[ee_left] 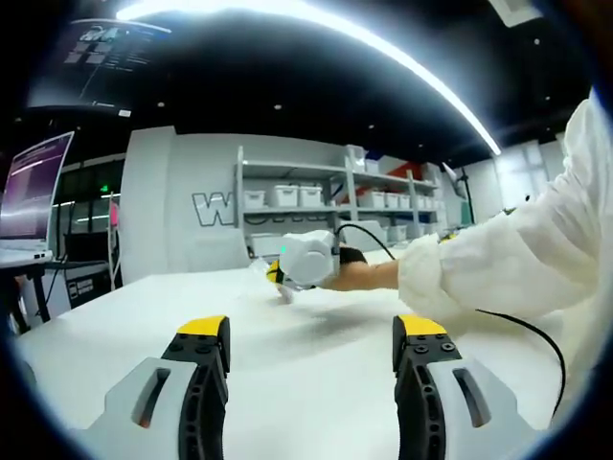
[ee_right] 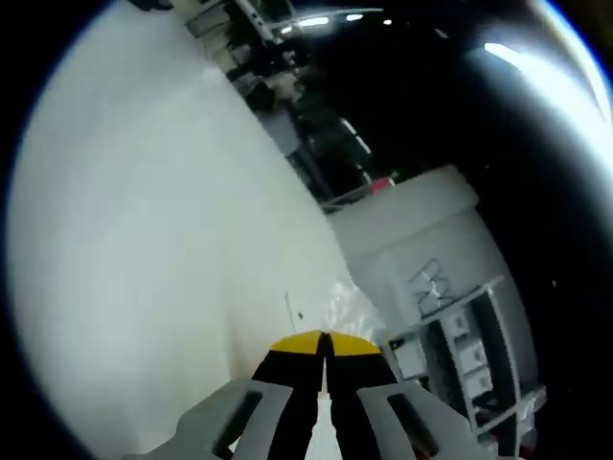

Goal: Open the resealable bag by pulling the two sides of the seal apart until the entire bag opening is separated and visibly accessible.

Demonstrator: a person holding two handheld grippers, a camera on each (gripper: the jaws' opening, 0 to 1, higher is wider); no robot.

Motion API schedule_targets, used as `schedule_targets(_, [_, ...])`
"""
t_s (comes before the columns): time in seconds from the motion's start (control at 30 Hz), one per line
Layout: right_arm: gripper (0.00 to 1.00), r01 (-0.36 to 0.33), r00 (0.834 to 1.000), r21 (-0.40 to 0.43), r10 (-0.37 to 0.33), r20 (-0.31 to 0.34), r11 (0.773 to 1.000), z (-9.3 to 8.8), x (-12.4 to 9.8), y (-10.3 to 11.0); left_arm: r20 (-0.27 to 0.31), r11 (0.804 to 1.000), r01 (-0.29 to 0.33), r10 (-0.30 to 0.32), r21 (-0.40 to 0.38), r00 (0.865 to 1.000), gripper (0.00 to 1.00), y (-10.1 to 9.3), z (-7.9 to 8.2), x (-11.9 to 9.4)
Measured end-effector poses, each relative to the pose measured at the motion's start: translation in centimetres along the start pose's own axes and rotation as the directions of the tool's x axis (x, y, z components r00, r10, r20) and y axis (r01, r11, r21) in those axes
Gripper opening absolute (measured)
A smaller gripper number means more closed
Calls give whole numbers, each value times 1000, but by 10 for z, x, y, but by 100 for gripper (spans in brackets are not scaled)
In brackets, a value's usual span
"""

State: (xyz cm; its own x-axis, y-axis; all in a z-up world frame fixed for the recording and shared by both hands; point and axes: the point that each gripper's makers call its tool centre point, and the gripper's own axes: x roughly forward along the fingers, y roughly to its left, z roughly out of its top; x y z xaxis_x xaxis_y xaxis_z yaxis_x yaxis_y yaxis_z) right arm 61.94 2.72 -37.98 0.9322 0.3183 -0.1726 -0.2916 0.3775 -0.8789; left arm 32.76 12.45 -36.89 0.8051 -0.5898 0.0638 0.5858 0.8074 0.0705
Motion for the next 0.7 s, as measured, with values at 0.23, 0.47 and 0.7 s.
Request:
schedule_targets(0.23, [0, 5, 999, 238, -15, 41, 971, 3, -17, -18, 5, 1000, 3, -3, 0, 1000, 68, -4, 2, -1])
schedule_targets(0.47, [0, -11, 997, 343, -14, 71, 939, 5, -28, -28, 5, 1000, 10, -10, 1, 1000, 68, -9, 3, -1])
schedule_targets(0.7, [0, -32, 994, 388, -10, 105, 921, 14, -43, -32, 2, 1000, 10, -10, 4, 1000, 68, -10, 3, -4])
